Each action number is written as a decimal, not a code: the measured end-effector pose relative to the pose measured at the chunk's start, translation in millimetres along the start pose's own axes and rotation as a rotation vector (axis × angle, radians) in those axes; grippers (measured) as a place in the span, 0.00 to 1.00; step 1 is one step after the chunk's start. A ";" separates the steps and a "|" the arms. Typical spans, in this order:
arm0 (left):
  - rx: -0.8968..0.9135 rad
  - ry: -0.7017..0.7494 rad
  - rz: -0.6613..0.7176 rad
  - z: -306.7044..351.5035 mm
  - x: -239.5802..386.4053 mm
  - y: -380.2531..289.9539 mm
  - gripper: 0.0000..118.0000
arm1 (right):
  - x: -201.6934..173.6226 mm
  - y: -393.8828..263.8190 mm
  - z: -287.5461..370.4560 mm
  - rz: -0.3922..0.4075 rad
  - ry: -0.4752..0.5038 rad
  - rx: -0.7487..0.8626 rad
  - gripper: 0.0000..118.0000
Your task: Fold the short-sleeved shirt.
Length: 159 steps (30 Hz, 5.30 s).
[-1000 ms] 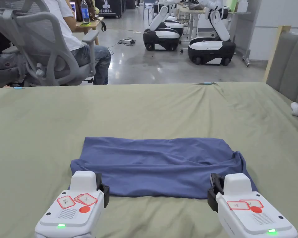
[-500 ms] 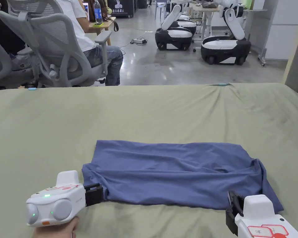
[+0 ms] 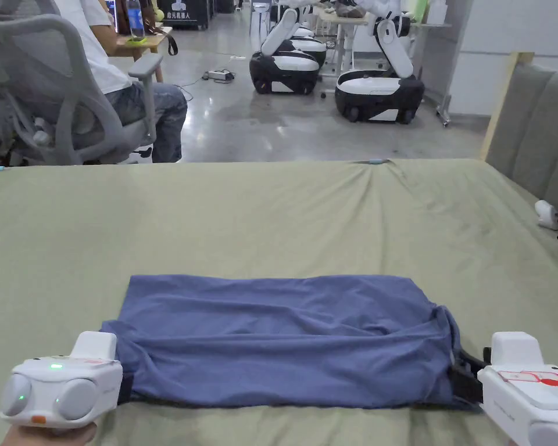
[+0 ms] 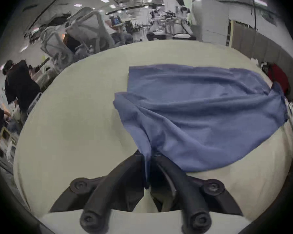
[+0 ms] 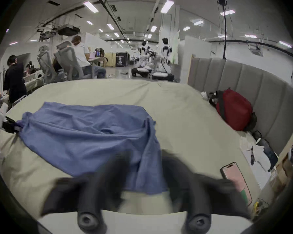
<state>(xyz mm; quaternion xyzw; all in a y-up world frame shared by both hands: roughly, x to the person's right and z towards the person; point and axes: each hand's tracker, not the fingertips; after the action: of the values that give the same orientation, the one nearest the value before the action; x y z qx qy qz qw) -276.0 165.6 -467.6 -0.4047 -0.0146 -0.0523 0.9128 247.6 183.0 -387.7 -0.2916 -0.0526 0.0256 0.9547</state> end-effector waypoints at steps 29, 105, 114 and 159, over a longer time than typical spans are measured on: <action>-0.021 -0.130 0.209 97.1 -33.1 -79.9 0.06 | 3.9 -31.7 33.7 0.034 0.170 -0.253 0.15; 0.134 -0.227 0.200 107.0 -49.4 -4.5 0.02 | 23.2 39.6 41.3 -0.053 0.258 -0.070 0.10; 0.102 -0.103 0.203 95.1 -25.9 -80.0 0.59 | -4.0 -46.3 56.0 0.048 0.161 -0.099 0.51; 0.174 -0.770 1.085 -2.5 -80.0 -128.1 0.60 | -179.6 17.5 137.6 0.088 0.080 0.297 0.00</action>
<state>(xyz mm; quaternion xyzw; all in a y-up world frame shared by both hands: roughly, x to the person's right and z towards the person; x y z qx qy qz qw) -369.3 85.0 -380.3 -0.2693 -0.1380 0.5636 0.7686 53.0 259.5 -299.4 -0.1503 0.0027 0.0633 0.9866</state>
